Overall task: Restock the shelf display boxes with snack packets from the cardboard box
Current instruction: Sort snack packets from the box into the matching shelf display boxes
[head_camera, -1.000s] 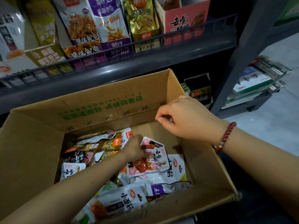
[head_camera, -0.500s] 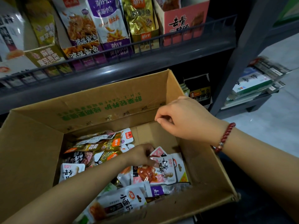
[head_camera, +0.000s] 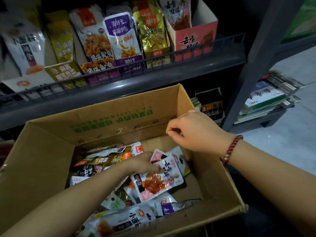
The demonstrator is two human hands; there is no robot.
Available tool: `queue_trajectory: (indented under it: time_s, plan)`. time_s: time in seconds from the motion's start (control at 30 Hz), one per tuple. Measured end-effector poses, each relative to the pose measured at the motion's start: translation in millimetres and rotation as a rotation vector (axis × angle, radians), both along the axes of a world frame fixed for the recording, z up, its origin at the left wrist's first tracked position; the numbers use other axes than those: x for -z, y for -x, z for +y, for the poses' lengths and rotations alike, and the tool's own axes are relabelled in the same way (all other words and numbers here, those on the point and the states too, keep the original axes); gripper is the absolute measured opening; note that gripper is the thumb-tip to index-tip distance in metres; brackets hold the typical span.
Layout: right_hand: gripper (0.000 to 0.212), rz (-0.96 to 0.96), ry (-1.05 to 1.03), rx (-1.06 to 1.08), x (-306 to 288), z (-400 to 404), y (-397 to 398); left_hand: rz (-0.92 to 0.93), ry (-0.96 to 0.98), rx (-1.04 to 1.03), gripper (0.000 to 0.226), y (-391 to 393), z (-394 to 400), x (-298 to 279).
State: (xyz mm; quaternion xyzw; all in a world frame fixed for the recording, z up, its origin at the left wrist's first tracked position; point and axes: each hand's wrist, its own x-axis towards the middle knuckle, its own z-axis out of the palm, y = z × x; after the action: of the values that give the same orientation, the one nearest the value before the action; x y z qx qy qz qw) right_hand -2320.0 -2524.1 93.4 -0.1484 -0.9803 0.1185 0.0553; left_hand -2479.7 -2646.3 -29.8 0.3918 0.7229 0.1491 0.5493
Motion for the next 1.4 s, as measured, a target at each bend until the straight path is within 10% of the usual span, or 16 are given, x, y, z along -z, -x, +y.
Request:
queue_trajectory:
  time_s: [0.33, 0.63, 0.8, 1.1, 1.4]
  plan:
    - [0.027, 0.05, 0.035, 0.062, -8, -9, -1, -0.144, -0.476, -0.72, 0.028, 14, -33, -106]
    - [0.023, 0.241, 0.638, 0.104, -20, -43, 32, -0.093, -0.84, -0.943, 0.035, -21, -78, -163]
    - [0.017, 0.437, 1.123, 0.16, -27, -59, 45, 0.075, -0.875, -1.003, 0.038, -25, -83, -162]
    - [0.033, 0.386, 1.164, 0.243, -25, -62, 52, -0.428, -0.781, -1.097, 0.031, -14, -84, -161]
    - [0.03, 0.394, 1.331, 0.324, -31, -51, 55, -0.459, -0.752, -1.165, 0.026, -5, -92, -164]
